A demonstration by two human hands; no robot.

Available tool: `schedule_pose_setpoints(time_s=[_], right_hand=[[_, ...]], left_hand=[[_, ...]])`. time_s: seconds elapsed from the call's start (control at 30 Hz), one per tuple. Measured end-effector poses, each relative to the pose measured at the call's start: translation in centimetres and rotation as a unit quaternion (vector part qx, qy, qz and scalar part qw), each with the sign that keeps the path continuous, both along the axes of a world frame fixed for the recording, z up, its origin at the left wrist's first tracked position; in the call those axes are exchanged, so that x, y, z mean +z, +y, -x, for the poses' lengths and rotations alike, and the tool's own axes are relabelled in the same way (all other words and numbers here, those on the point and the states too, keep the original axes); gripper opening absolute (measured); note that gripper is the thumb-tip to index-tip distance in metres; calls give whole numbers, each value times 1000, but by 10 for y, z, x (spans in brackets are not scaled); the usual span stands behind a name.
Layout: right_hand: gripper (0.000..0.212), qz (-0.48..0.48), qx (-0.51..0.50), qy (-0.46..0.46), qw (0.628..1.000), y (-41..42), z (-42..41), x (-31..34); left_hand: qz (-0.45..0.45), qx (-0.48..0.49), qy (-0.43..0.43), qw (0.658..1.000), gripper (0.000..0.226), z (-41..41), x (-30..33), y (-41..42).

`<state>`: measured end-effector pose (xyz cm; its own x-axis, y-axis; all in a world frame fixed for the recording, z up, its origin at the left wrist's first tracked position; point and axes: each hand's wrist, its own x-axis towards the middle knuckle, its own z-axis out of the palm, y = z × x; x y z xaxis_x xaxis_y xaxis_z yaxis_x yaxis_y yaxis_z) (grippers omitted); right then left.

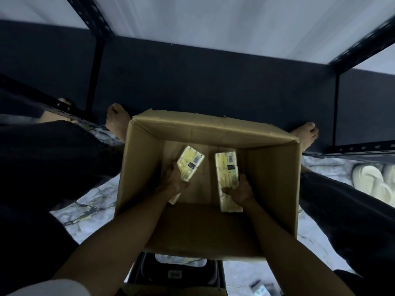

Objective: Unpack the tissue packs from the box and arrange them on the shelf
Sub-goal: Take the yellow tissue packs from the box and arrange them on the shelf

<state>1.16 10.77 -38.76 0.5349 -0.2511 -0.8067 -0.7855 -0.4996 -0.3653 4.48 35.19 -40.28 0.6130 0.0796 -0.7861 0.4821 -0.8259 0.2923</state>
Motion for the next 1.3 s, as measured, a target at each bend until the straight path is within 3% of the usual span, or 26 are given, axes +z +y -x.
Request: schedule_pose_setpoints(time_s=[0.1, 0.3, 0.5, 0.67, 0.97, 1.1, 1.3], right_hand=[[66, -16, -5, -12, 1000, -6, 0, 10], [64, -30, 8, -51, 998, -10, 5, 47], [60, -87, -19, -124, 988, -23, 7, 109], [52, -123, 28, -190, 974, -28, 9, 175], [61, -121, 67, -295, 945, -53, 26, 290], [66, -138, 41, -331, 933, -61, 36, 304], [55, -211, -11, -348, 914, -45, 49, 305]], left_hand=[[37, 35, 15, 999, 101, -6, 16, 15], [93, -6, 7, 996, 86, -21, 76, 21], [106, -68, -97, 987, 85, -23, 149, 23], [92, -122, -208, 966, 85, -21, 211, 33], [143, -131, -302, 933, 84, -7, 310, 56], [196, -93, -290, 932, 81, -9, 337, 60], [304, -19, -190, 933, 62, 1, 333, 66]])
